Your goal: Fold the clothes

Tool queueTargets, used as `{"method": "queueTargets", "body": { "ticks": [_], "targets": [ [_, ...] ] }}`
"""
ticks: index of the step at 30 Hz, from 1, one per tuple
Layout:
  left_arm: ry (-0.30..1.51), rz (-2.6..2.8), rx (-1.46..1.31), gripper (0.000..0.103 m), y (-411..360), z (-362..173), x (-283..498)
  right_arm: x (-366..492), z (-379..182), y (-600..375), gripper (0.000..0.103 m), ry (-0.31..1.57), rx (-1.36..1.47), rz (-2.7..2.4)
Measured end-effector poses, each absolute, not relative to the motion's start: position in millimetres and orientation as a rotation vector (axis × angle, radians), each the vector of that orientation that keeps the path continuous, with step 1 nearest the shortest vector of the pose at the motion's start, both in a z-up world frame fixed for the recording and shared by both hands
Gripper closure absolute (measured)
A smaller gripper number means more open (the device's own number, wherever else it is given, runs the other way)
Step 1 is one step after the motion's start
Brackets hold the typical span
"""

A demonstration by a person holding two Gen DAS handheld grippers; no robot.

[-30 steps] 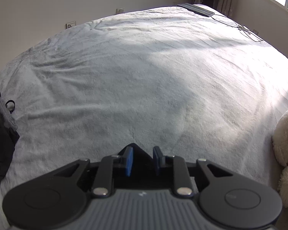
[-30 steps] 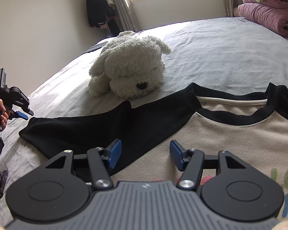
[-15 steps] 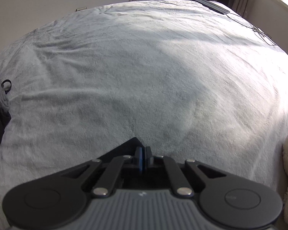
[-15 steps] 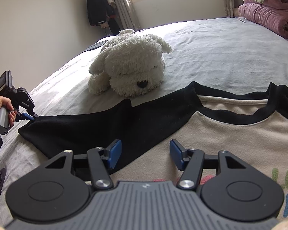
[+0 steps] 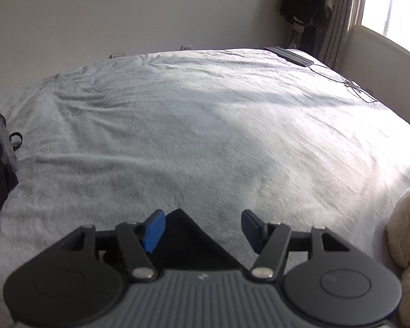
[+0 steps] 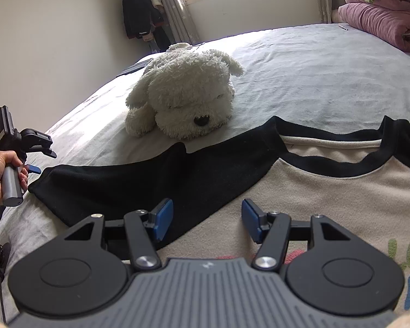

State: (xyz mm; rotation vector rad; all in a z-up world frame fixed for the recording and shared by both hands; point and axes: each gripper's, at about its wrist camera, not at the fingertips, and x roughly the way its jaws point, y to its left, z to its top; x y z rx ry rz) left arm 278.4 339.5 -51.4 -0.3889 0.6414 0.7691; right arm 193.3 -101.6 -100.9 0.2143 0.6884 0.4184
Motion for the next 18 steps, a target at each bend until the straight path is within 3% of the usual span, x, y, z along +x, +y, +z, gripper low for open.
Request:
{"method": "queueTargets", "body": {
  "ticks": [9,13,18],
  "targets": [
    [0.492,0.652,-0.413,0.044,242.1,-49.9,229.9,194.1,-101.1,-101.1,0.043,0.688,0.213,0.419],
    [0.469,0.575,-0.339,0.059,208.6,-61.5,207.5,195.0,-101.6,-102.3,0.043,0.686,0.221,0.423],
    [0.468,0.439,-0.271,0.068,195.7,-82.1,189.1,193.4,-101.9,-101.4,0.043,0.658,0.206,0.424]
  ]
}}
